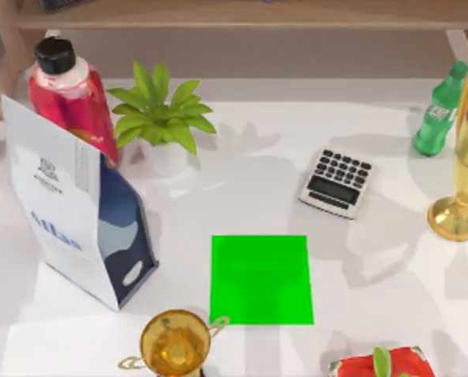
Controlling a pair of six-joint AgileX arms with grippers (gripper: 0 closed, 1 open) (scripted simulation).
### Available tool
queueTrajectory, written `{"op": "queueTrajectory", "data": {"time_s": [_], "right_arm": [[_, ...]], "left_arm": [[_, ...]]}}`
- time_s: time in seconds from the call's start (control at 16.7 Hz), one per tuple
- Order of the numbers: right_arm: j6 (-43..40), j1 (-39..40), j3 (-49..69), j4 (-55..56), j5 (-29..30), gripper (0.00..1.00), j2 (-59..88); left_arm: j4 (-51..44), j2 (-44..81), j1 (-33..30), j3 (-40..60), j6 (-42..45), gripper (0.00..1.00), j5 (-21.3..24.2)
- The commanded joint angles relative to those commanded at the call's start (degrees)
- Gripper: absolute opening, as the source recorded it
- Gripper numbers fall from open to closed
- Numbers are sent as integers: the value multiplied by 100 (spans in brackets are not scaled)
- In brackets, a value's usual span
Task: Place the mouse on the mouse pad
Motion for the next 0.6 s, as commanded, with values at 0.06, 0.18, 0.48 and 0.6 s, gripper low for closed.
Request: {"op": "queueTrajectory", "data": {"time_s": [0.06,0.18,0.48,0.6], "right_arm": [[0,0,0,0,0,100,0],[0,0,0,0,0,100,0],[0,0,0,0,0,100,0],[0,0,0,0,0,100,0]], "left_arm": [[35,-20,-227,223,-736,0,41],[75,-11,-795,588,-2277,0,116],[34,406,-2588,958,-6087,0,154],[-12,709,-3285,927,-7420,0,94]]}}
